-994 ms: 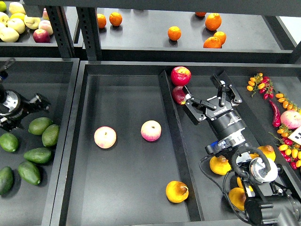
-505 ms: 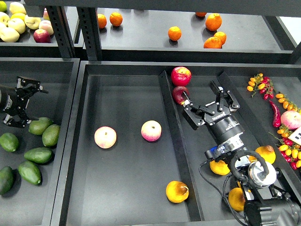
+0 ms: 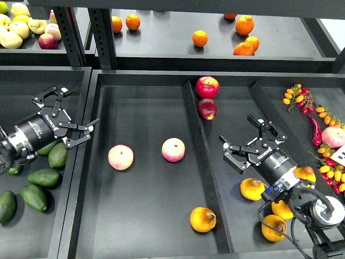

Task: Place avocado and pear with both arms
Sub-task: 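Raise the left gripper away and move the right gripper toward the yellow pear, then lower the open right gripper around the yellow pear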

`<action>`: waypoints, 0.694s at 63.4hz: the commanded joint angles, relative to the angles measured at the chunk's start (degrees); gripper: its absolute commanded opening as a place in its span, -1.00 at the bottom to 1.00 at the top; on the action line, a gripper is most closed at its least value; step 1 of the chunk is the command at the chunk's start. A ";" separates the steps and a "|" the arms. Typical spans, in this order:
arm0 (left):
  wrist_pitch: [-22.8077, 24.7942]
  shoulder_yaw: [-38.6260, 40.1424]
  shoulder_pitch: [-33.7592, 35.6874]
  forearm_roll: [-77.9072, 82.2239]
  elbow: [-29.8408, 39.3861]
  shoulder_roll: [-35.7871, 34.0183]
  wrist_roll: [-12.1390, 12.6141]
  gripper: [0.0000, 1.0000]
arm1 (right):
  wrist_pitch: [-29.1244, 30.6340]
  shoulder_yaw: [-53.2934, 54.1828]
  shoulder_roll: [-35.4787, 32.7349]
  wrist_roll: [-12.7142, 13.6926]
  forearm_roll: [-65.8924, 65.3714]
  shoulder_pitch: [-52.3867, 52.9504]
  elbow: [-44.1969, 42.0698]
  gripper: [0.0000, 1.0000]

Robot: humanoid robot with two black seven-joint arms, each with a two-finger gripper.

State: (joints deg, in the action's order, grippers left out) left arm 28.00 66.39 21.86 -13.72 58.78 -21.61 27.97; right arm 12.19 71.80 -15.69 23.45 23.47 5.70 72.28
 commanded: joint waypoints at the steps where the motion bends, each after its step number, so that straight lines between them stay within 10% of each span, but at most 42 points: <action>1: 0.00 7.87 -5.41 0.10 1.07 7.10 0.03 0.98 | 0.03 -2.36 -4.86 1.51 -0.01 0.54 0.14 0.99; 44: 0.00 21.68 -17.90 0.89 4.76 21.61 0.03 0.98 | -0.15 -32.41 -22.18 4.55 -0.09 17.05 0.32 0.99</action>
State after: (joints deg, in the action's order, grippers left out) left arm 28.00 87.58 3.92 -12.84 63.98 -0.03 27.99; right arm 12.05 44.83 -36.26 28.02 23.39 19.71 72.51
